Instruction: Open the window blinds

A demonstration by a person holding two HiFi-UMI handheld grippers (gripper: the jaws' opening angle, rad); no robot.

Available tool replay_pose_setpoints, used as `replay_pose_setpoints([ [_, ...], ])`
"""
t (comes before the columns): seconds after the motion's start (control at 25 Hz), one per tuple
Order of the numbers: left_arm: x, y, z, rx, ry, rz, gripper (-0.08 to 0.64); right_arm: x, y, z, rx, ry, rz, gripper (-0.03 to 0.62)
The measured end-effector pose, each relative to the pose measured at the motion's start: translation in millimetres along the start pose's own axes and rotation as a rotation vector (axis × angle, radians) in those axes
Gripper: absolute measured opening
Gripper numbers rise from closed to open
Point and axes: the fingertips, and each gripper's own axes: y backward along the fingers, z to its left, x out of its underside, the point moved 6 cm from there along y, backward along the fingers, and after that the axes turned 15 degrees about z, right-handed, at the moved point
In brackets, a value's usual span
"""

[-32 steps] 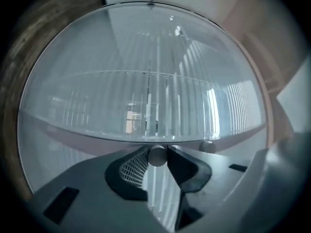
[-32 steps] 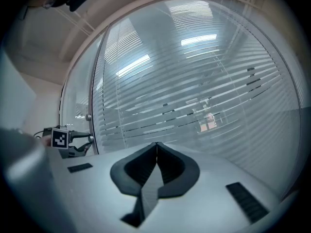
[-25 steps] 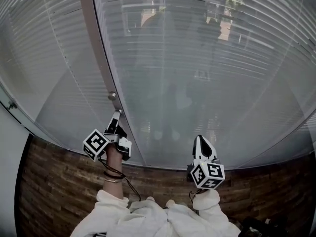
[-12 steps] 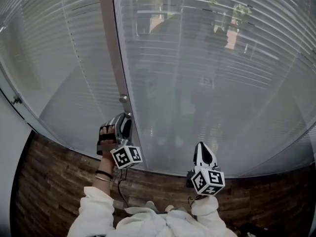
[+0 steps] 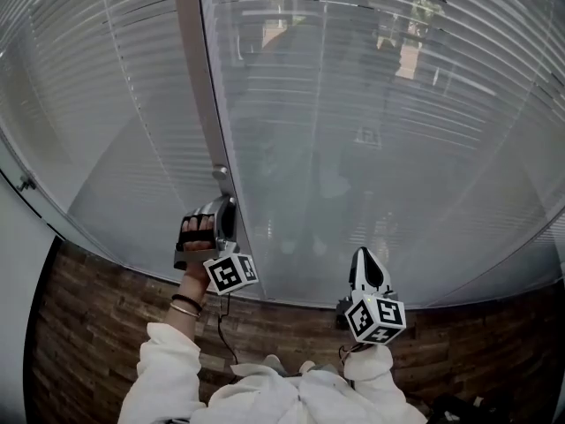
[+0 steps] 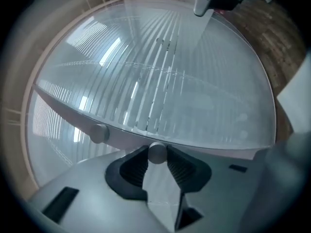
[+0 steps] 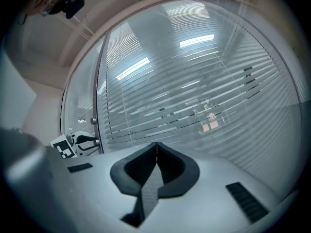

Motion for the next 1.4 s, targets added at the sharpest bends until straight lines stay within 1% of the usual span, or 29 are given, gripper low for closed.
replay_pose_setpoints([
  [0.04, 1, 0, 1, 0.017, 0.051, 0.0, 0.124, 0, 0, 1, 0.001, -0.001, 0.001, 0.012],
  [0.12, 3, -2, 2, 0.066, 0.194, -0.004, 0.124, 1, 0, 1, 0.006, -0.004, 0.004, 0.012],
  [0.32, 6, -5, 8, 0.225, 0.66, 0.004, 0.123, 1, -1, -2, 0.019, -0.011, 0.005, 0.011],
  [0.44, 10, -6, 12, 0.357, 0.971, -0.007, 0.123, 1, -2, -7, 0.026, -0.014, 0.006, 0.012],
  [0.48, 11, -6, 13, 0.396, 1.059, -0.008, 0.123, 1, -1, -9, 0.029, -0.016, 0.006, 0.012],
  [0.52, 11, -5, 13, 0.423, 1.126, -0.008, 0.123, 1, 0, -10, 0.032, -0.017, 0.005, 0.012],
  [0.56, 11, -4, 14, 0.438, 1.17, -0.007, 0.123, 1, 2, -12, 0.034, -0.017, 0.003, 0.011],
  [0.72, 12, -4, 14, 0.466, 1.27, -0.012, 0.123, 0, 4, -14, 0.034, -0.016, 0.001, 0.011],
  [0.96, 15, -3, 15, 0.506, 1.379, -0.014, 0.123, 1, 6, -12, 0.028, -0.011, 0.005, 0.012],
  [1.12, 17, -2, 15, 0.558, 1.515, -0.021, 0.123, 2, 9, -14, 0.026, -0.009, 0.005, 0.012],
  [1.32, 21, -4, 15, 0.6, 1.643, -0.028, 0.123, 1, 9, -14, 0.028, -0.01, 0.002, 0.012],
  [1.4, 21, -6, 12, 0.655, 1.739, -0.04, 0.123, 2, 9, -15, 0.029, -0.011, 0.002, 0.011],
])
